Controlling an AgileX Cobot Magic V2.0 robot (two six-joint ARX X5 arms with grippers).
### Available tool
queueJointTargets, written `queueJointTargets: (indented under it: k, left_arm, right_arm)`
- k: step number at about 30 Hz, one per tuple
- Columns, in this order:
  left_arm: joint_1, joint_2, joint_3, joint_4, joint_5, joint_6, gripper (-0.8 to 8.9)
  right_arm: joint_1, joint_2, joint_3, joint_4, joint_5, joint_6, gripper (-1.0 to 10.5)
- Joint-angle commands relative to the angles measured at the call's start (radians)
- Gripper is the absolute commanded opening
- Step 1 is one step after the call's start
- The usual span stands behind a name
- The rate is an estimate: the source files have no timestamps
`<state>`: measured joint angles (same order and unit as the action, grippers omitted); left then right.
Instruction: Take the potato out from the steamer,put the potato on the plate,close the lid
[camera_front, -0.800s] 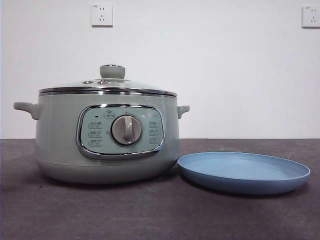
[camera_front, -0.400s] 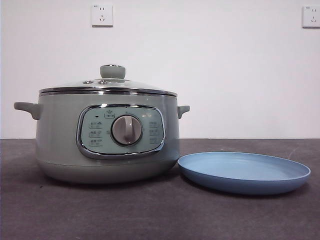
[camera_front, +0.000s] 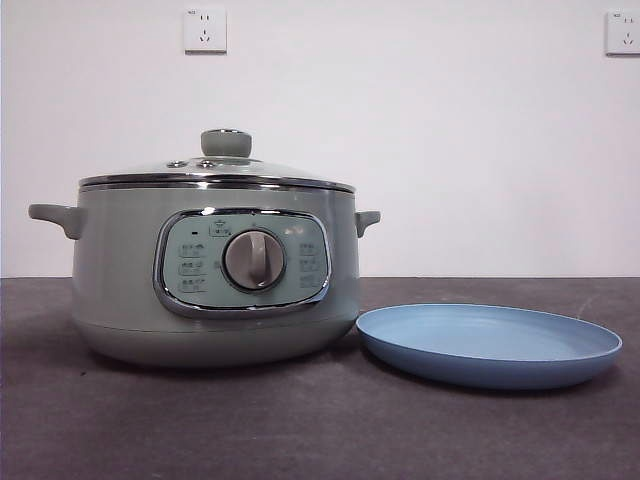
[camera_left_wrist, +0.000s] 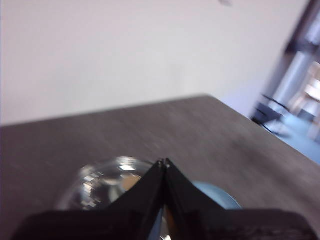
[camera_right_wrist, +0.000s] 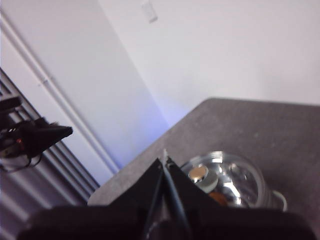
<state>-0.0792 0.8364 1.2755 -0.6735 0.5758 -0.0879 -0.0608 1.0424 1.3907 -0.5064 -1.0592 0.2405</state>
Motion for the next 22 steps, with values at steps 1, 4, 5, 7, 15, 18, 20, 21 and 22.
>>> queueJointTargets:
  k: [1, 4, 5, 7, 15, 18, 20, 21, 22]
  left_arm:
    - [0.000, 0.071, 0.047, -0.055, 0.084, 0.040, -0.05]
    - [-0.001, 0.119, 0.069, -0.060, 0.112, 0.039, 0.08]
    - [-0.001, 0.130, 0.071, -0.056, 0.108, 0.036, 0.48]
    - [-0.001, 0.146, 0.071, -0.045, 0.101, 0.032, 2.15]
    - [-0.031, 0.224, 0.071, 0.022, 0.025, 0.002, 4.45]
    - [-0.074, 0.267, 0.071, 0.045, -0.025, 0.002, 4.45]
    - [-0.117, 0.304, 0.071, 0.055, -0.070, 0.002, 4.45]
    - [-0.137, 0.321, 0.071, 0.059, -0.097, 0.002, 4.45]
    - [-0.158, 0.338, 0.071, 0.061, -0.124, 0.003, 4.44]
  right_arm:
    - [0.005, 0.035, 0.053, -0.109, -0.005, -0.138, 0.0]
    - [0.005, 0.052, 0.077, -0.156, 0.025, -0.162, 1.2]
    - [0.005, 0.052, 0.078, -0.158, 0.053, -0.162, 2.4]
    - [0.005, 0.051, 0.078, -0.161, 0.114, -0.162, 5.1]
    - [0.023, 0.052, 0.078, -0.167, 0.177, -0.163, 6.9]
    - [0.042, 0.052, 0.078, -0.182, 0.196, -0.163, 6.9]
    - [0.059, 0.052, 0.078, -0.191, 0.233, -0.164, 6.9]
    - [0.066, 0.052, 0.078, -0.195, 0.245, -0.164, 6.9]
    - [0.074, 0.052, 0.078, -0.200, 0.256, -0.169, 6.9]
